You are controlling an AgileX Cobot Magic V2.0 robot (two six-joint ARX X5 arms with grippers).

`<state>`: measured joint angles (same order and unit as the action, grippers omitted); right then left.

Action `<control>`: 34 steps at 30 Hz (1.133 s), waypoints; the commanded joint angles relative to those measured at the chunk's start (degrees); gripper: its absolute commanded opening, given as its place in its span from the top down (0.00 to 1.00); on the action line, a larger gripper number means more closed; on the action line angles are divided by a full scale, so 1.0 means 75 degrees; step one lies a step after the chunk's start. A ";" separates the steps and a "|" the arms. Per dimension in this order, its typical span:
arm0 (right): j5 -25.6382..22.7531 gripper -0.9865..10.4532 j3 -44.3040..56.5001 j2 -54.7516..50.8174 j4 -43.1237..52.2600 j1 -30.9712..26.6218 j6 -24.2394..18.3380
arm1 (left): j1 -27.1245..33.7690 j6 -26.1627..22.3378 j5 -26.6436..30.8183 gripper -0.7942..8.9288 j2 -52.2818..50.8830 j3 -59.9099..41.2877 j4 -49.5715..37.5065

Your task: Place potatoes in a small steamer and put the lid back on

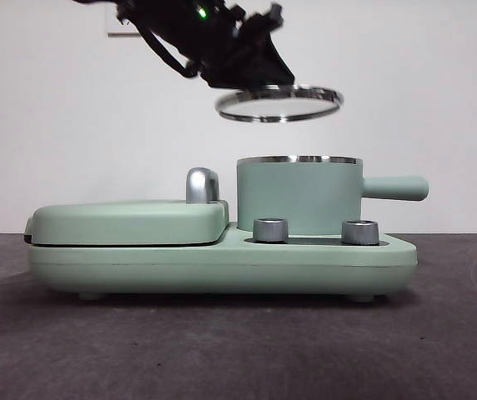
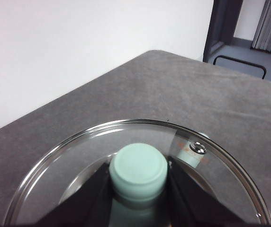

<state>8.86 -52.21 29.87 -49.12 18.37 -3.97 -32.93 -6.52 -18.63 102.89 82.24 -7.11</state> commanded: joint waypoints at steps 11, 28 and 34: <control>-0.0137 0.61 -0.0038 0.0050 0.0029 0.0026 0.0131 | -0.0119 -0.0254 -0.0026 0.91 0.1032 0.0481 -0.1125; -0.0411 0.61 -0.0038 0.0050 0.0029 0.0026 0.0172 | -0.0128 -0.0256 -0.0032 0.91 0.1346 0.0484 -0.1166; -0.0411 0.61 -0.0038 0.0050 0.0029 0.0026 0.0289 | -0.0166 -0.0256 -0.0035 0.91 0.1434 0.0484 -0.1137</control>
<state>5.93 -52.21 29.87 -49.23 18.37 -2.70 -33.43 -7.97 -18.57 112.60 83.88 -13.89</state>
